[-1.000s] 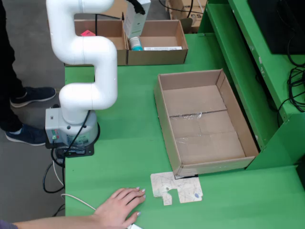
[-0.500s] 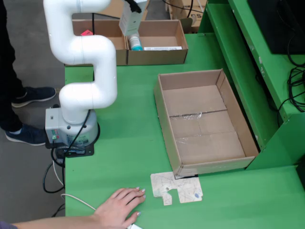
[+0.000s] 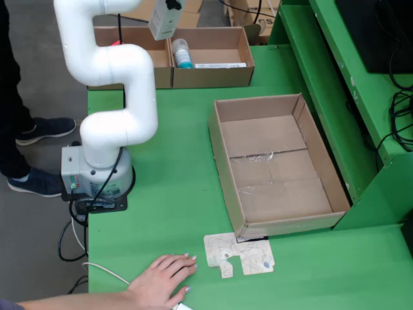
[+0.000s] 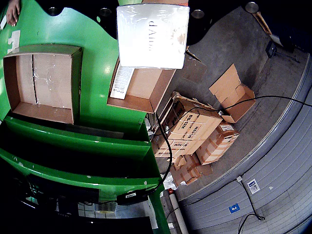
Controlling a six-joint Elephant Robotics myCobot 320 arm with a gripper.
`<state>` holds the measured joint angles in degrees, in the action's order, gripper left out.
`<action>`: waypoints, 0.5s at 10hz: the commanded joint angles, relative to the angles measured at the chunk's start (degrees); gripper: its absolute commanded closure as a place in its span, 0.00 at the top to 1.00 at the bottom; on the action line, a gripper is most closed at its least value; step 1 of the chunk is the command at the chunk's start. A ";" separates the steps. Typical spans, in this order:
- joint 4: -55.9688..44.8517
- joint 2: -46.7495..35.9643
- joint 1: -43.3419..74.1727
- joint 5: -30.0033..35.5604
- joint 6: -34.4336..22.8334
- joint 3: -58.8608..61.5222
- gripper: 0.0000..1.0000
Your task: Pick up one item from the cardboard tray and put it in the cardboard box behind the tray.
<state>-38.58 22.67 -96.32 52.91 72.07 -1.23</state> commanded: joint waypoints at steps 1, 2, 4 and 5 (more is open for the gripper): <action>-0.32 -0.35 -1.27 0.09 4.12 1.23 0.00; -0.22 0.03 -1.78 0.07 5.07 1.23 0.00; -1.12 0.59 -2.94 0.46 8.01 1.23 0.00; -1.12 0.59 -2.94 0.46 8.01 1.23 0.00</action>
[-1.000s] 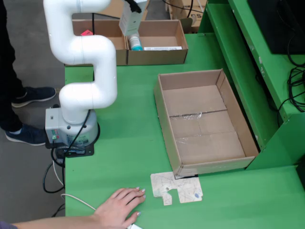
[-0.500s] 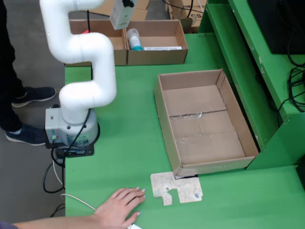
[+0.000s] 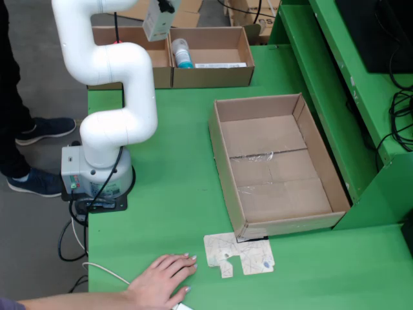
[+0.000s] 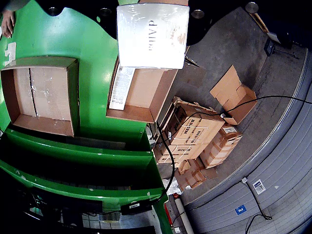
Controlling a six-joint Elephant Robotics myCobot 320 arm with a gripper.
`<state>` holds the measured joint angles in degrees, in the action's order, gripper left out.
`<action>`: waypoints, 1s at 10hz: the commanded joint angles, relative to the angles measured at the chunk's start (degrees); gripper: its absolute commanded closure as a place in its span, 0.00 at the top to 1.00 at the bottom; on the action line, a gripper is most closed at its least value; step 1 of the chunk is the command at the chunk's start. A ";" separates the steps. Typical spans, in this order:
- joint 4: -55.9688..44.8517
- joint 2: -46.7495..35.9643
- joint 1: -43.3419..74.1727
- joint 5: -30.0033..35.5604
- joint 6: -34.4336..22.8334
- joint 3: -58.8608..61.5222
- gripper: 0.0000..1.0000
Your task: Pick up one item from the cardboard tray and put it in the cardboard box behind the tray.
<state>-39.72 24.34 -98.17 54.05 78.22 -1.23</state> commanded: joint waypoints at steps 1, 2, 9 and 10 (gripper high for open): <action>-0.16 -0.67 -0.90 -0.17 2.65 1.23 0.00; -0.16 -0.67 -0.90 -0.17 2.65 1.23 0.00; 0.09 3.02 0.17 -0.94 3.77 1.23 0.00; -1.83 2.71 -2.19 -2.35 6.33 1.23 0.00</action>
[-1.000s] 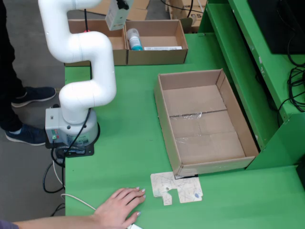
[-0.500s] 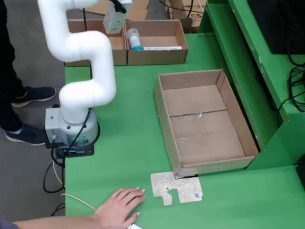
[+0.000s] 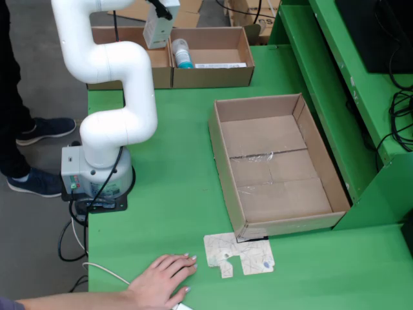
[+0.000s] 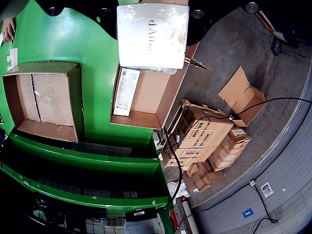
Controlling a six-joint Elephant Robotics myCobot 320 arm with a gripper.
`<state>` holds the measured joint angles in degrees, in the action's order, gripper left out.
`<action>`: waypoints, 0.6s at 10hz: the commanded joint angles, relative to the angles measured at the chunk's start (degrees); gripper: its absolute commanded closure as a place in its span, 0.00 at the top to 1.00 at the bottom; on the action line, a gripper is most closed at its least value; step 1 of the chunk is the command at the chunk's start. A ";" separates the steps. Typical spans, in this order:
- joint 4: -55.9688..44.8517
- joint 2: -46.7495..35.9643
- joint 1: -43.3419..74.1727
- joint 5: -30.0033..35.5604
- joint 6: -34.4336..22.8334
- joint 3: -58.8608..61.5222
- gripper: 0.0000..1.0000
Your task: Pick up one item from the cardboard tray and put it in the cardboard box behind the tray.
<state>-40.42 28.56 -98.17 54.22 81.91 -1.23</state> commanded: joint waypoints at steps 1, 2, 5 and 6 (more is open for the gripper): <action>-1.13 -1.51 -2.19 -2.52 2.64 1.23 0.00; -1.13 -1.51 -2.19 -2.52 2.64 1.23 0.00; 0.01 0.12 -2.60 -2.34 3.80 1.23 0.00; 0.13 0.20 -2.95 -2.55 4.02 1.23 0.00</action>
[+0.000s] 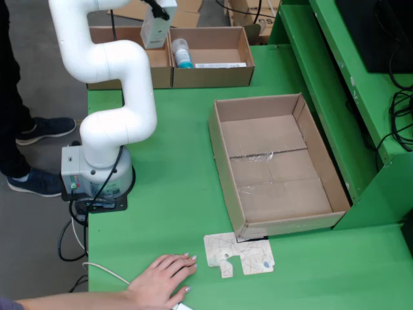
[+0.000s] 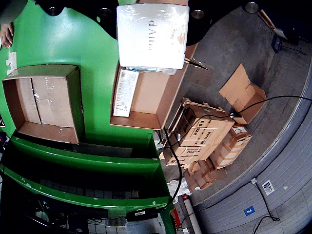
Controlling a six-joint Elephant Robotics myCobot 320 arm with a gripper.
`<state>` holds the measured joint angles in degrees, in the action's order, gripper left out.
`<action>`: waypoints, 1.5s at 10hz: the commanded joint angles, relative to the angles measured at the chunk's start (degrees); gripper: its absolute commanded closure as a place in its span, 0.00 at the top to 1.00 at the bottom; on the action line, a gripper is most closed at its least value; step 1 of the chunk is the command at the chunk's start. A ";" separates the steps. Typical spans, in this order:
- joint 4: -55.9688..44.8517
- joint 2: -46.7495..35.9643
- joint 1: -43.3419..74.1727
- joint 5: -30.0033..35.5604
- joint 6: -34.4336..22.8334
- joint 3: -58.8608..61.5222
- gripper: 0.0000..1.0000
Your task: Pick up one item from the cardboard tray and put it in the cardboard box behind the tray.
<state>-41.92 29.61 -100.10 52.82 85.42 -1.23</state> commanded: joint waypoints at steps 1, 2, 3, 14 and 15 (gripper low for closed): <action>0.67 -0.70 -0.94 -0.55 1.23 1.23 0.00; 0.57 -0.50 -0.85 -0.45 1.33 1.23 0.00; 0.57 -0.50 -0.85 -0.45 1.33 1.23 0.00; -2.65 -0.29 -1.03 0.08 2.87 1.23 0.00; -1.71 0.01 -0.70 -0.08 2.19 1.23 0.00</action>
<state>-45.61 30.32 -101.42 53.78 88.68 -1.23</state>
